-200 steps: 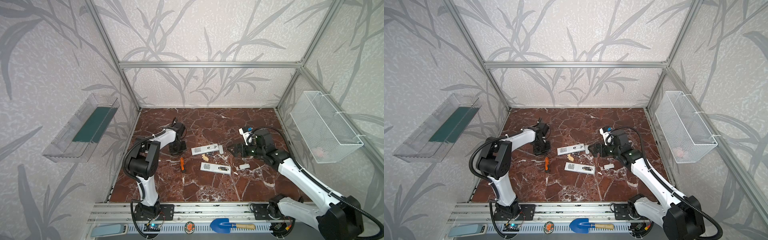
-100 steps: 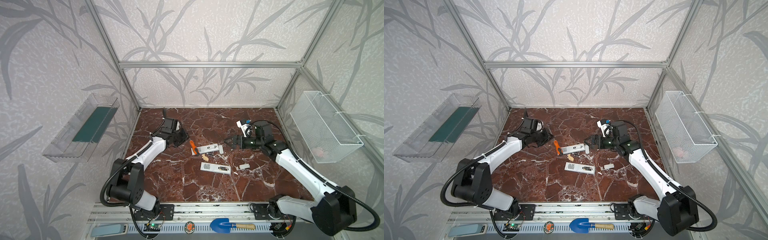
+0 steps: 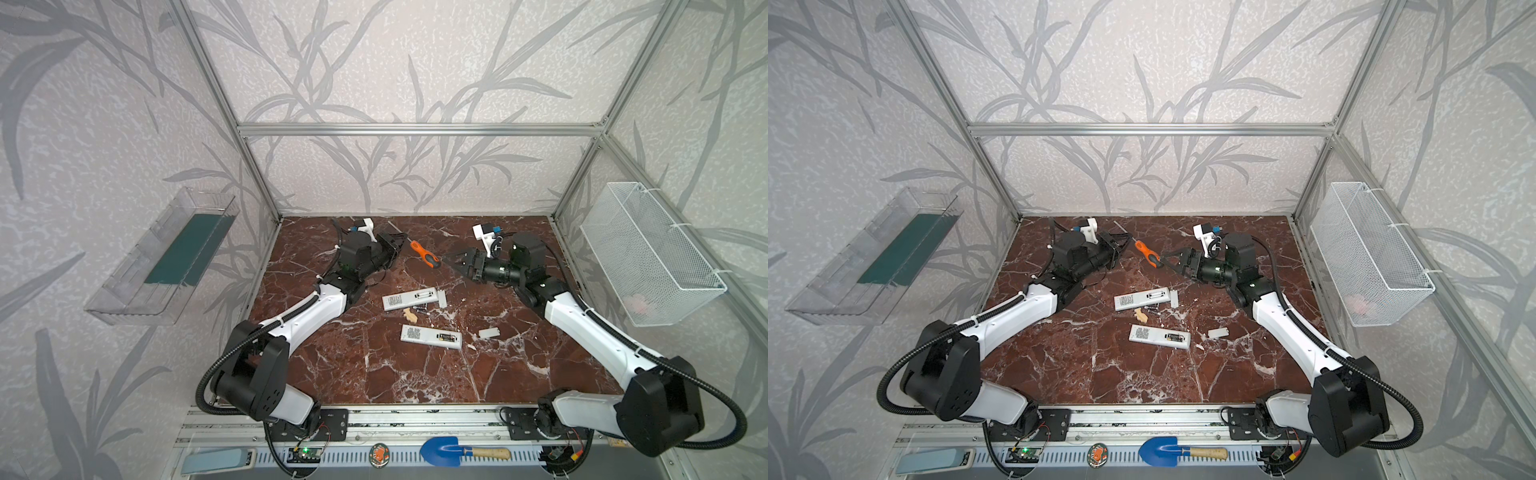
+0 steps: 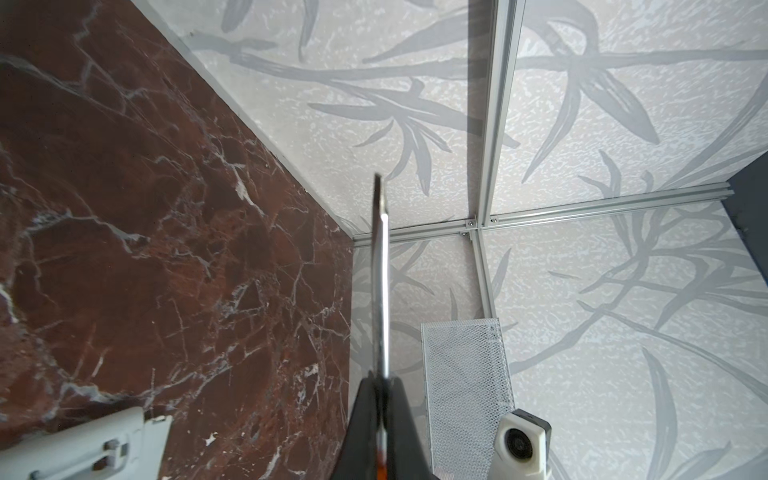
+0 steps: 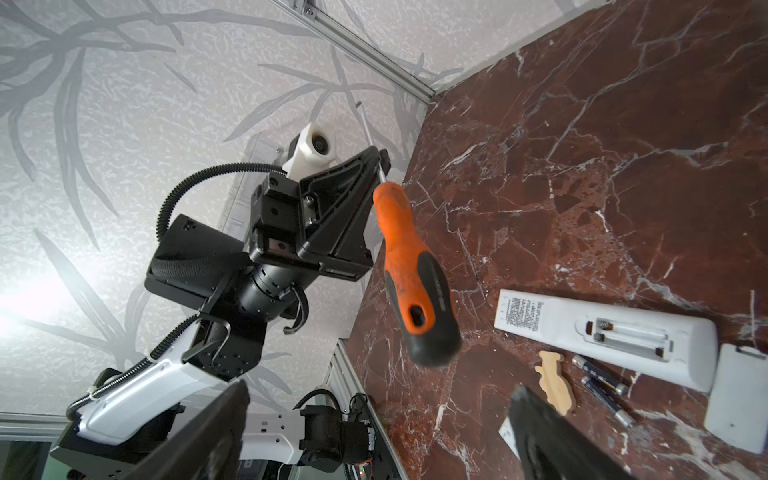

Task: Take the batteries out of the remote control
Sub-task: 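Lift the screwdriver with the left gripper toward the right gripper, then grasp the screwdriver's orange handle with the right gripper from the left gripper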

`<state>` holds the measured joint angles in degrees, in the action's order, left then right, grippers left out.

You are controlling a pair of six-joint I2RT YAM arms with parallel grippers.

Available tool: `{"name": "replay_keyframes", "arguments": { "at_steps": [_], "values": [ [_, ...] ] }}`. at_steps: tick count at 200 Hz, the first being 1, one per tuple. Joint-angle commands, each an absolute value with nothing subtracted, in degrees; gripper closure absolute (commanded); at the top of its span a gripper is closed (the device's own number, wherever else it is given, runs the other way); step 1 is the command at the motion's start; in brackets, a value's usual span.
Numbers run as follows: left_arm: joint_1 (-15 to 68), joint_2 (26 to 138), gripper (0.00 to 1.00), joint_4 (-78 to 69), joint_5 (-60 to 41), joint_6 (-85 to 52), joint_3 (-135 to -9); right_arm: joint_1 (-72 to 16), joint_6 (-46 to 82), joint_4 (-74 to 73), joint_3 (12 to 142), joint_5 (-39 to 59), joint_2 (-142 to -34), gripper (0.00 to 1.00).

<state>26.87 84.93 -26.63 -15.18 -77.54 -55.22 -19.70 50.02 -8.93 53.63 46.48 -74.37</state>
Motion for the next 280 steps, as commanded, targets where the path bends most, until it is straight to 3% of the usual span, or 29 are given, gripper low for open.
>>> {"name": "replay_keyframes", "arguments": {
  "at_steps": [1,121,218,280],
  "values": [
    [28.99,83.37,1.0,-29.47,-9.74,-83.28,-55.57,-19.49,52.15,-14.09,54.31,47.49,-75.64,0.07],
    [32.64,83.4,1.0,-22.41,-7.41,-89.63,-58.86,-20.32,50.72,-14.9,55.72,45.56,-79.35,0.29],
    [35.02,85.16,1.0,-22.32,-6.94,-90.83,-60.08,-21.33,50.41,-14.98,55.35,41.66,-79.37,0.55],
    [35.17,85.25,1.0,-21.74,-6.6,-91.3,-59.99,-21.27,49.57,-13.99,54.49,38.83,-78.11,0.77]
  ]
}}
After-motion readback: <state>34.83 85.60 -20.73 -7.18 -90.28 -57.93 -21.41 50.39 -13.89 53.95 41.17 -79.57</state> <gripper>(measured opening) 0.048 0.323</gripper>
